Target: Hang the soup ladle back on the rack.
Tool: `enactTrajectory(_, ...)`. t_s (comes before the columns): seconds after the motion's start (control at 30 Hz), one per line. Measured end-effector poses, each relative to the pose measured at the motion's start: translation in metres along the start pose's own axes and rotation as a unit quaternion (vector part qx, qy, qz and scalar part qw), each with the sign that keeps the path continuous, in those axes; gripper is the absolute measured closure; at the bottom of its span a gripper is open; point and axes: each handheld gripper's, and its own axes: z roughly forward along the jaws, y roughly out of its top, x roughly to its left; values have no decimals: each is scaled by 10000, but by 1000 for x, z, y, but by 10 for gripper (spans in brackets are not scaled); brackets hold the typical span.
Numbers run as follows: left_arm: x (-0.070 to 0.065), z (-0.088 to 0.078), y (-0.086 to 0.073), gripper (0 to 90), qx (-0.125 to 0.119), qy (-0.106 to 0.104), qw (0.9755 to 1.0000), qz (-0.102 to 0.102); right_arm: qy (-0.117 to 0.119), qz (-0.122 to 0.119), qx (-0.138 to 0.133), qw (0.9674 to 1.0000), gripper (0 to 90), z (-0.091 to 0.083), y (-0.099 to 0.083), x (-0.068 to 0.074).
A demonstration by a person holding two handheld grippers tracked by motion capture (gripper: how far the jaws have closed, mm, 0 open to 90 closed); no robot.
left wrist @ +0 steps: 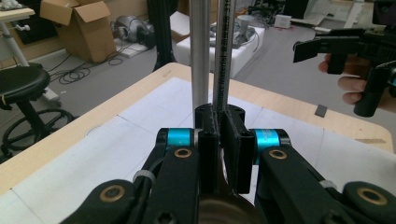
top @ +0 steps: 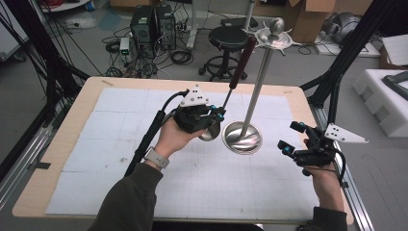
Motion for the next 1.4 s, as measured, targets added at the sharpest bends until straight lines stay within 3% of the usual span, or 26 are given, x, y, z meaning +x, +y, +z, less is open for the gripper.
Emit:
enactTrajectory(0.33, 3, 7, -1, 844, 49, 92, 9999, -39, 20, -2, -16, 10000, 0, -1, 0, 0)
enactTrajectory(1.13, 5, 29, 3, 845, 102, 90, 9998, -135, 5, 37, -105, 9999, 0, -6, 0, -1)
enactTrajectory(1.4, 5, 36, 1, 845, 218, 133, 9996, -104, 28, 65, -71, 9999, 0, -4, 0, 0)
